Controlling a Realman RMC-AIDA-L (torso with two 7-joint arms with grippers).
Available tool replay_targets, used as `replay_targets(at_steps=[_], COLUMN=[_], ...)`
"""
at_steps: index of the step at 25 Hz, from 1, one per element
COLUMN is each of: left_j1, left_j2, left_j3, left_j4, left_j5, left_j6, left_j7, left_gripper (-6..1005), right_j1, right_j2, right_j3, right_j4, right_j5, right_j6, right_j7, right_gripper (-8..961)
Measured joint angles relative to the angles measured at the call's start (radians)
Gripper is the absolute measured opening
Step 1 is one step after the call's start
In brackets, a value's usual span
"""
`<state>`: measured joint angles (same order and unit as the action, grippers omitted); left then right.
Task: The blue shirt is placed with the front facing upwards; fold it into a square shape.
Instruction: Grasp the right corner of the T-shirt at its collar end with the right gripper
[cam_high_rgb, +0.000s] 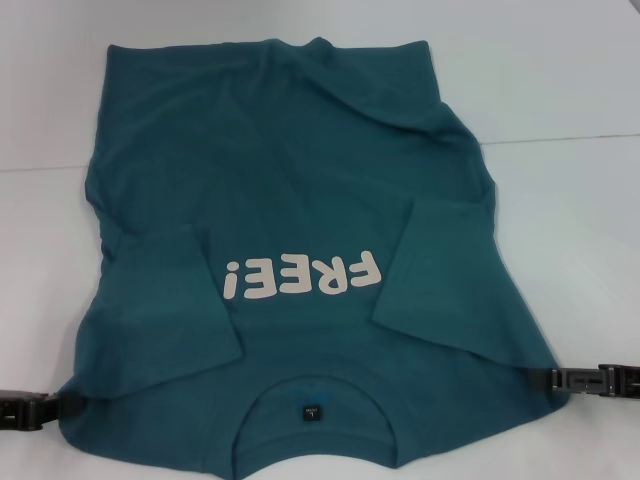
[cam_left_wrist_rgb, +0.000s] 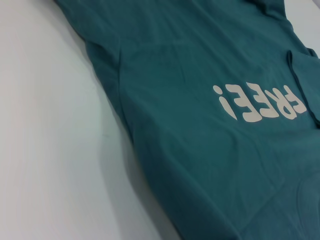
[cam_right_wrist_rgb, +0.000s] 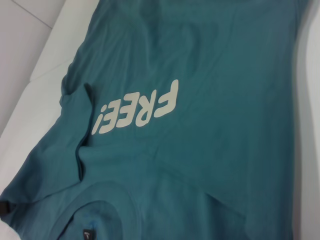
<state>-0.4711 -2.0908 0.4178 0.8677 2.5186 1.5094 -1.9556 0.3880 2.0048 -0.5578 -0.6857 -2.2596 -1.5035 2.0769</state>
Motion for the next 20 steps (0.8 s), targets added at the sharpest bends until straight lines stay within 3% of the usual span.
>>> replay_targets(at_steps=[8, 20], left_j1=[0.0, 0.0], left_j2=[-0.001, -0.003], left_j3=[-0.001, -0.004], left_j4=[-0.001, 0.001], left_j5=[0.0, -0.002], left_j6=[0.0, 0.0], left_j7=[-0.001, -0.002], left_gripper=[1, 0], right_j1=[-0.004, 0.01], right_j2=[-0.006, 0.001], right_j3=[0.001, -0.015], right_j4=[-0.001, 0.006], right_j5=[0.0, 0.0], right_j6=[0.026, 0.035], right_j7=[0.006, 0.006], right_gripper=[902, 900])
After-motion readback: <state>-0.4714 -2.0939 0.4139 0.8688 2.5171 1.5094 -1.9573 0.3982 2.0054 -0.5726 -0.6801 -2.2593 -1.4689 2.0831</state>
